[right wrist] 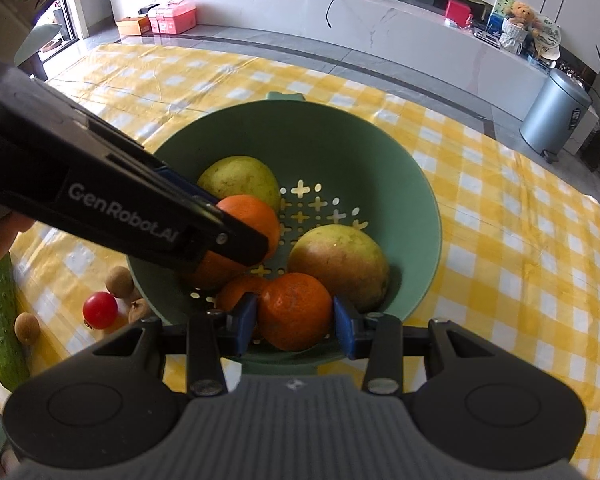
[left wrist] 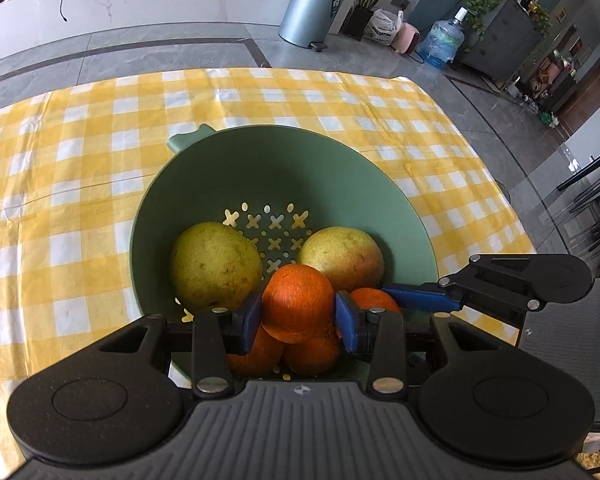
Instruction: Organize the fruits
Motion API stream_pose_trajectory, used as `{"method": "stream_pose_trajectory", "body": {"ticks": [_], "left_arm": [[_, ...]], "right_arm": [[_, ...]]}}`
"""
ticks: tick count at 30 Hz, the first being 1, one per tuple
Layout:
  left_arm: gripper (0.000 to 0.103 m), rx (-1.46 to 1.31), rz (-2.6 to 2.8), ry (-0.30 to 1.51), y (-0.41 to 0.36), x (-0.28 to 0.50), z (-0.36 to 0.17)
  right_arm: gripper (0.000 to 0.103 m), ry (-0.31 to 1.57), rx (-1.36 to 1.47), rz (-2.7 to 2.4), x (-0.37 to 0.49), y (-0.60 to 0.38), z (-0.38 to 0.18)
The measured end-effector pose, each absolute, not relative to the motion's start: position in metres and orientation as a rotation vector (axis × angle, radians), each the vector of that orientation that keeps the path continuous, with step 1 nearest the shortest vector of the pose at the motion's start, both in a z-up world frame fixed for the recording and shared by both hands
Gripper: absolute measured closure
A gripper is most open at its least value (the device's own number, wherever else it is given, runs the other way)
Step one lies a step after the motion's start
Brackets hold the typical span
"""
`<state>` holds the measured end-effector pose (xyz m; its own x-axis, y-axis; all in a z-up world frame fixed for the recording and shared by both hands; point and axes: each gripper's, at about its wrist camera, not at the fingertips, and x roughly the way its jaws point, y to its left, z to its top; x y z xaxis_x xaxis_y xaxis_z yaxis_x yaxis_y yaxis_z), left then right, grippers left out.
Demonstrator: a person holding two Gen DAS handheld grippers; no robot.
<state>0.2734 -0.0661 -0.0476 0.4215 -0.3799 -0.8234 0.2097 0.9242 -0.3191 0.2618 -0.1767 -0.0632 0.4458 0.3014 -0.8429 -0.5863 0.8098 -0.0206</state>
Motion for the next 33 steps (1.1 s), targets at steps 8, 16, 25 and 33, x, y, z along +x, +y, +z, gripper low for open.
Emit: {"method": "stream_pose_trajectory", "body": {"ticks": [8, 16, 25, 33], "left_arm": [[0.054, -0.207, -0.364, 1.082, -0.064, 0.276, -0.051], [0.051, -0.212, -0.373, 1.01, -0.054, 0.264, -0.028], [0.051, -0.187, -0.2, 0.878, -0.004, 0.244, -0.002], [0.062, -0.371, -0.2, 0.982, 0.011, 0.253, -0.038]], "right_arm": [[0.063, 0.965, -0.311, 0.555, 0.263, -0.176, -0.066], [0.052, 0.905, -0.279, 0.527, 0.25, -0.18, -0.052], [0.055, 0.78, 0.012, 0.26, 0.236, -0.228, -0.032], [0.081, 0.882, 0.244, 0.172, 0.252, -0.247, -0.056]]}}
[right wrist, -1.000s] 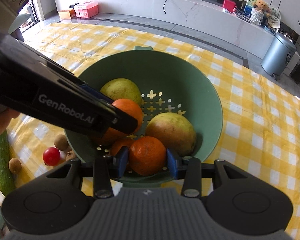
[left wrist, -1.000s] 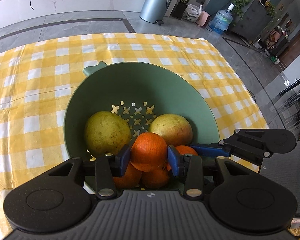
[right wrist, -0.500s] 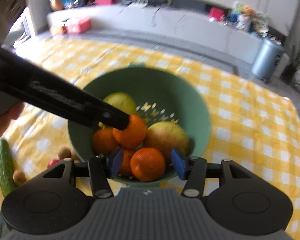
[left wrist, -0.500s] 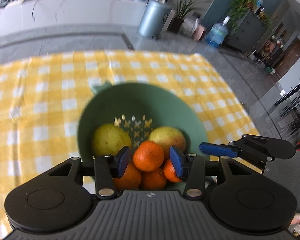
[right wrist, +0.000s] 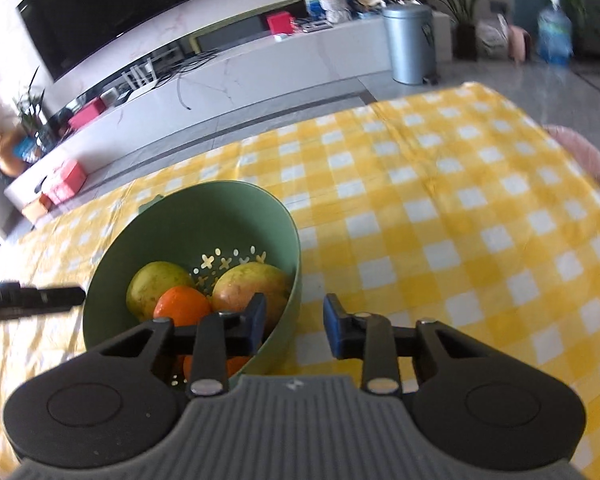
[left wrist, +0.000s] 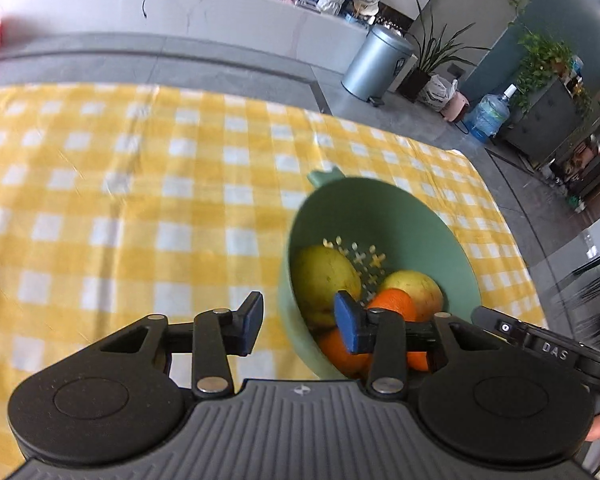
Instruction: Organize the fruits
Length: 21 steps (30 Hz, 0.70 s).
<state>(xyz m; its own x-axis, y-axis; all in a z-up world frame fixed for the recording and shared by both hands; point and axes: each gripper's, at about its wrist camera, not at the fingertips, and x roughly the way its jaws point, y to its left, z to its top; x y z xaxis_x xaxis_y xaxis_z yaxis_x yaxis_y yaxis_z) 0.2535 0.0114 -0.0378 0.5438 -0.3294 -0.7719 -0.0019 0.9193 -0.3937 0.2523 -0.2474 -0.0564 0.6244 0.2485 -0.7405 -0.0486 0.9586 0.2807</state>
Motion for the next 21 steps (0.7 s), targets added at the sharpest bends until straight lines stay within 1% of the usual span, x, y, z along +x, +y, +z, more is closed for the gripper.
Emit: {"method": "stream_pose_trajectory", "body": {"ticks": [1, 3, 5, 7, 8, 15, 21], "left_arm": [[0.064, -0.382, -0.198, 0.988, 0.01, 0.255, -0.041], [0.076, -0.393, -0.185, 1.003, 0.007, 0.259, -0.046], [0.084, -0.387, -0.168, 1.011, 0.005, 0.26, -0.05], [0.089, -0.367, -0.155, 1.009, 0.004, 0.259, -0.051], [0.092, -0.359, -0.153, 1.01, 0.003, 0.259, -0.051], [0.092, -0.326, -0.136, 1.008, 0.009, 0.252, -0.05], [0.092, -0.357, -0.054, 1.011, 0.039, 0.24, -0.047]], "right_arm": [[0.088, 0.885, 0.254, 0.167, 0.254, -0.248, -0.058], [0.09, 0.887, 0.276, 0.164, 0.255, -0.248, -0.061], [0.096, 0.887, 0.285, 0.165, 0.255, -0.246, -0.061], [0.1, 0.889, 0.294, 0.175, 0.256, -0.246, -0.061], [0.1, 0.888, 0.288, 0.171, 0.257, -0.245, -0.061], [0.101, 0.892, 0.293, 0.188, 0.266, -0.241, -0.059], [0.101, 0.892, 0.256, 0.252, 0.28, -0.209, -0.057]]}}
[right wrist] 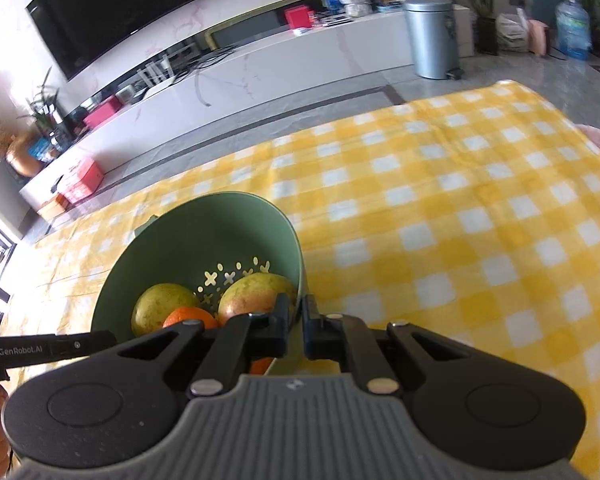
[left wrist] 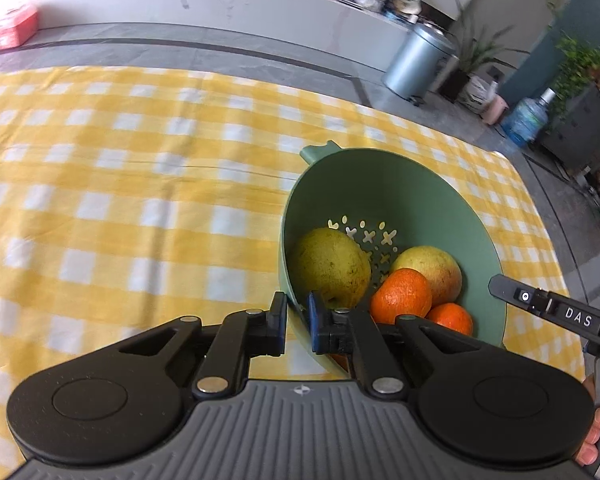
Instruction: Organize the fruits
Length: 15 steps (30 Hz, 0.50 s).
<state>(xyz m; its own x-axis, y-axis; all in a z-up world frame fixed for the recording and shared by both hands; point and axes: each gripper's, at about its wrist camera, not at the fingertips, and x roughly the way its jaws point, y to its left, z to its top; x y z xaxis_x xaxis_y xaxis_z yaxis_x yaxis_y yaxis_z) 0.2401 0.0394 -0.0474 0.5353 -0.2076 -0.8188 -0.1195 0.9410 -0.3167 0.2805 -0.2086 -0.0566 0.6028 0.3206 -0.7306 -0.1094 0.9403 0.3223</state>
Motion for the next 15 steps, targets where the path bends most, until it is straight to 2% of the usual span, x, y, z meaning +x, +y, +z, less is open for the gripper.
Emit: {"method": "stream_pose_trajectory", "body": {"ticks": [8, 15], "left_arm": [[0.091, -0.41, 0.059, 1.005, 0.082, 0.213, -0.044], [0.09, -0.401, 0.064, 0.994, 0.09, 0.204, -0.044]], "right_arm": [[0.102, 0.911, 0.218, 0.359, 0.288, -0.154, -0.06], [0.101, 0.901, 0.188, 0.378, 0.282, -0.135, -0.061]]}}
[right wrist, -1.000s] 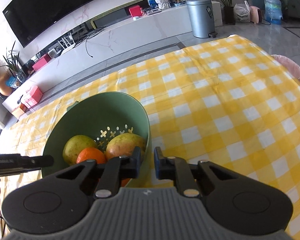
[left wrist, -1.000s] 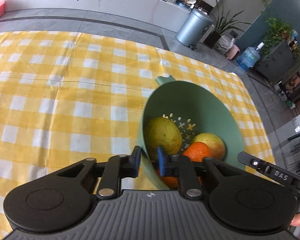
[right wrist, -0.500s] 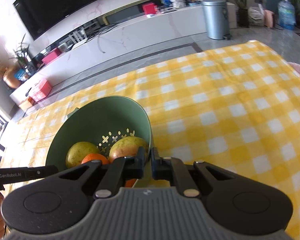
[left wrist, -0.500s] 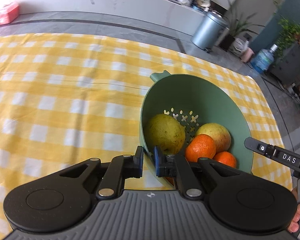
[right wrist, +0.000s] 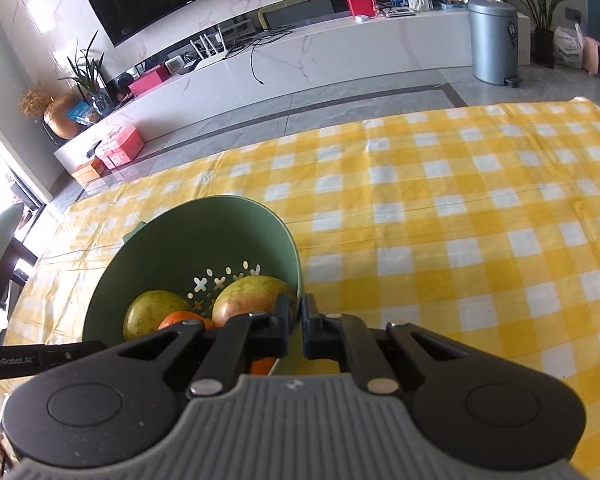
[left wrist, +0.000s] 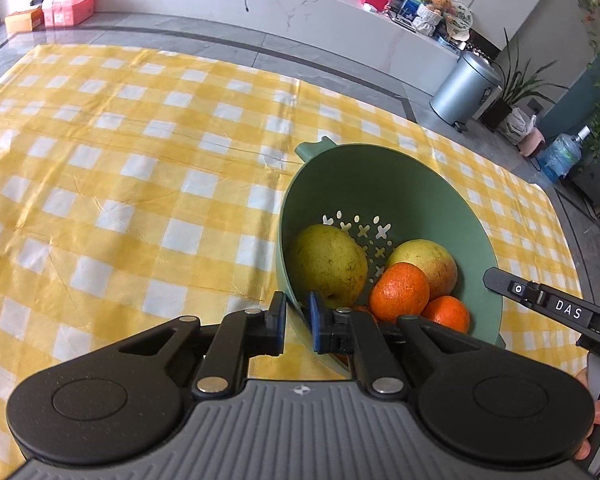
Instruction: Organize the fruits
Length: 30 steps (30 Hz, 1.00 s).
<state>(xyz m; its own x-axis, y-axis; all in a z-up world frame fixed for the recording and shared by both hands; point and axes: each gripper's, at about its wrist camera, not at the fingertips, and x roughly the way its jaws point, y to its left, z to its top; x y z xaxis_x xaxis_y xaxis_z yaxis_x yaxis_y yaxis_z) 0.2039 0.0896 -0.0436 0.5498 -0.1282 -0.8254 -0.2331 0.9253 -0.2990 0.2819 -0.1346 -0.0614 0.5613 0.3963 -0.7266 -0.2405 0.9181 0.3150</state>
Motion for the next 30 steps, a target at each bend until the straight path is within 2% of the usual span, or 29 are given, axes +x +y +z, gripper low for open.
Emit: {"method": "stream_pose_trajectory", "body": {"ticks": [6, 8, 14, 15, 17, 21, 30], "left_arm": [[0.088, -0.362, 0.032, 0.929, 0.082, 0.181, -0.03], [0.086, -0.342, 0.016, 0.908, 0.077, 0.168, -0.024], [0.083, -0.327, -0.06, 0.851, 0.057, 0.128, -0.017], [0.082, -0.322, -0.068, 0.847, 0.053, 0.123, -0.017], [0.079, -0.299, -0.084, 0.843, 0.044, 0.115, -0.019], [0.073, -0.221, -0.102, 0.873, 0.024, 0.106, -0.027], [0.076, -0.156, -0.095, 0.86, 0.004, 0.09, -0.05]], "right_arm": [[0.093, 0.829, 0.096, 0.378, 0.256, -0.133, -0.049], [0.087, 0.798, 0.082, 0.373, 0.241, -0.136, -0.044], [0.083, 0.716, 0.091, 0.374, 0.185, -0.147, -0.036], [0.081, 0.707, 0.092, 0.38, 0.175, -0.148, -0.036], [0.067, 0.692, 0.091, 0.4, 0.157, -0.148, -0.037], [0.067, 0.688, 0.078, 0.441, 0.133, -0.145, -0.041], [0.066, 0.713, -0.02, 0.43, 0.111, -0.14, -0.071]]}}
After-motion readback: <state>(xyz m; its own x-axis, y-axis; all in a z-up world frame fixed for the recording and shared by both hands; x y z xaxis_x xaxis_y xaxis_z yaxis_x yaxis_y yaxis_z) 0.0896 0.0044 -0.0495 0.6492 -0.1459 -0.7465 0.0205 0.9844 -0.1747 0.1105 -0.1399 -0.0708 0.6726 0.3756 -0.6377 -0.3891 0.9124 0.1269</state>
